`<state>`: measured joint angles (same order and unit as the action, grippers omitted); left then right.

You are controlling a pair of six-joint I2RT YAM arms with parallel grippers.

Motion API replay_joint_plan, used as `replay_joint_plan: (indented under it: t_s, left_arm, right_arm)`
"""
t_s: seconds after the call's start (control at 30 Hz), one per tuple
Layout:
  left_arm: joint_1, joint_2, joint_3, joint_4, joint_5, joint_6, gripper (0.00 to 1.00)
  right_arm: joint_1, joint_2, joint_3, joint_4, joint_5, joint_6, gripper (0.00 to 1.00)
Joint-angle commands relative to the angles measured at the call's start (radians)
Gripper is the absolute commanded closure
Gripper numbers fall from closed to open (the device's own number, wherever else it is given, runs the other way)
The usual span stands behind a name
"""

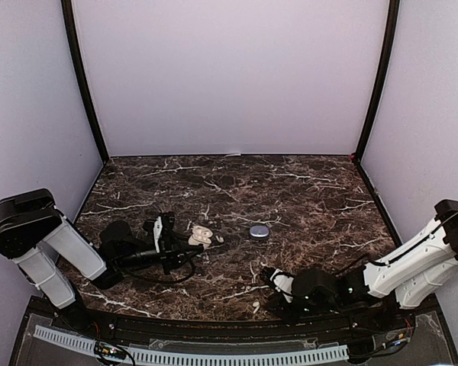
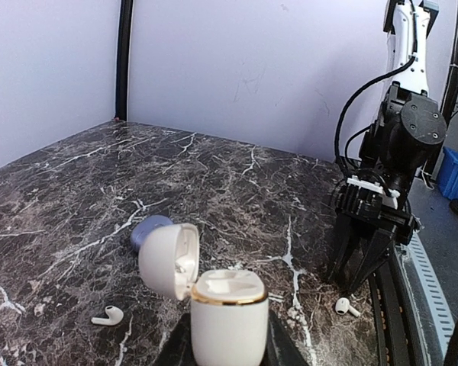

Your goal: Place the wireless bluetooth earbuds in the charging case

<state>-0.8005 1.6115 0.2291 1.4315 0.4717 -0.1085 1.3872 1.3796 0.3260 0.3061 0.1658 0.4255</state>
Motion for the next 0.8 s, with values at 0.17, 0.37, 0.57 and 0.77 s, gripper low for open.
replay_joint_plan:
  t_s: [0.17, 0.37, 0.57, 0.77]
  left_arm:
    - [0.007, -0.064, -0.001, -0.036, -0.002, 0.015, 0.97]
    - [0.009, -0.102, -0.002, -0.082, -0.009, 0.031, 0.97]
    - [0.012, -0.144, -0.002, -0.136, -0.021, 0.044, 0.97]
    - [0.014, -0.135, 0.005, -0.130, -0.014, 0.038, 0.97]
  right_arm:
    - [0.113, 0.176, 0.121, -0.013, 0.189, -0.048, 0.74]
    - [0.115, 0.294, 0.203, -0.005, 0.264, -0.059, 0.80]
    - [0.115, 0.343, 0.231, 0.015, 0.344, -0.033, 0.86]
    - [0.104, 0.315, 0.199, 0.065, 0.284, -0.041, 0.71]
